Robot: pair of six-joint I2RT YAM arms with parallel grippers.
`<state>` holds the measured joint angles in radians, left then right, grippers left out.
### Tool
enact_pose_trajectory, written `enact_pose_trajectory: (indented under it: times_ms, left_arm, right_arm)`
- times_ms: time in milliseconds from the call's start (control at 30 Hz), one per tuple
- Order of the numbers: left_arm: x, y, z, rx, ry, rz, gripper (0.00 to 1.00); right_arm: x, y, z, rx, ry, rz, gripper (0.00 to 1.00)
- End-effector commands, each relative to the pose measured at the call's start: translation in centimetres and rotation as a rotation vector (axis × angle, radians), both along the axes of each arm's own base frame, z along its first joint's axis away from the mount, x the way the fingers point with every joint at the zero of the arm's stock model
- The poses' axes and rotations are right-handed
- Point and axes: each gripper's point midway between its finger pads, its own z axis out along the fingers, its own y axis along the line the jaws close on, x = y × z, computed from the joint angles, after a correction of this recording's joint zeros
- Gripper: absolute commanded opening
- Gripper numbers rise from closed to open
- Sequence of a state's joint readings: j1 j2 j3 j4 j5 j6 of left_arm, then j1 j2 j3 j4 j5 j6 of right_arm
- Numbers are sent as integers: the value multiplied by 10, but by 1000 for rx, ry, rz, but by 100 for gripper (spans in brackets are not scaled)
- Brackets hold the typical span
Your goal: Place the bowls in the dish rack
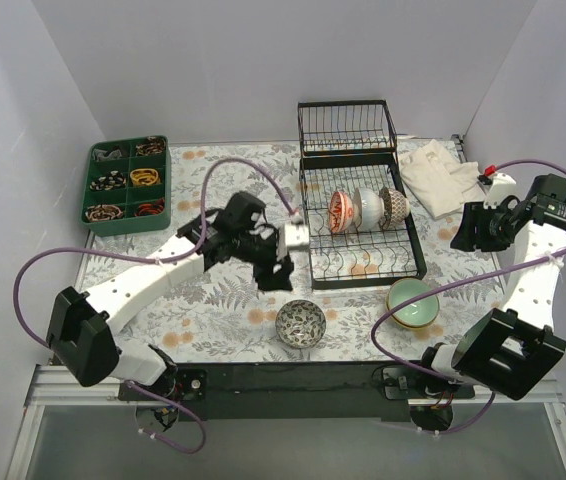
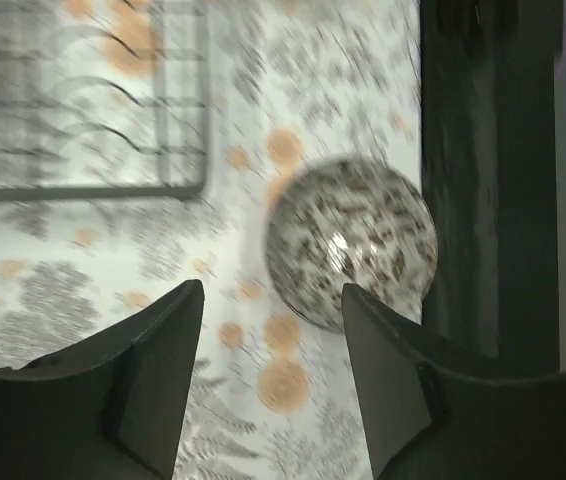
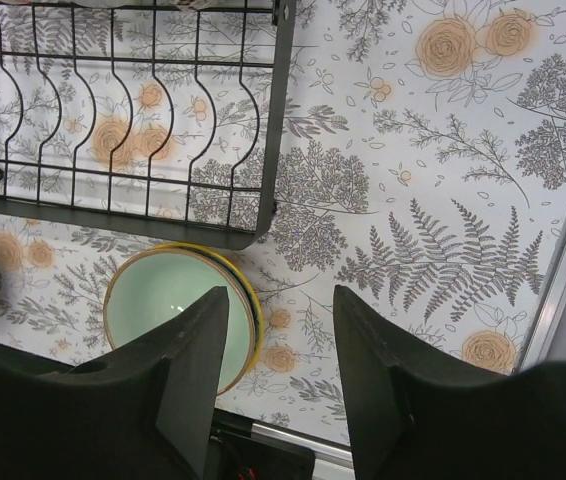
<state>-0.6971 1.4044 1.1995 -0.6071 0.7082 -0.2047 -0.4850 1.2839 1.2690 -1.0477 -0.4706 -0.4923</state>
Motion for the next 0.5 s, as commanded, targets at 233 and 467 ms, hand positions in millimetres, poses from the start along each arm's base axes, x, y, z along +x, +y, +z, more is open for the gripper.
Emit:
enact_pose_trajectory:
  times_ms: [233, 467]
  left_arm:
    - [-115, 7, -79, 256, -199, -404, 59]
    - [-131, -8, -110, 319, -264, -451, 57]
  right_arm:
    - [5, 20, 34, 40, -163, 93, 54]
    - [-3, 28, 55, 28, -231, 89, 54]
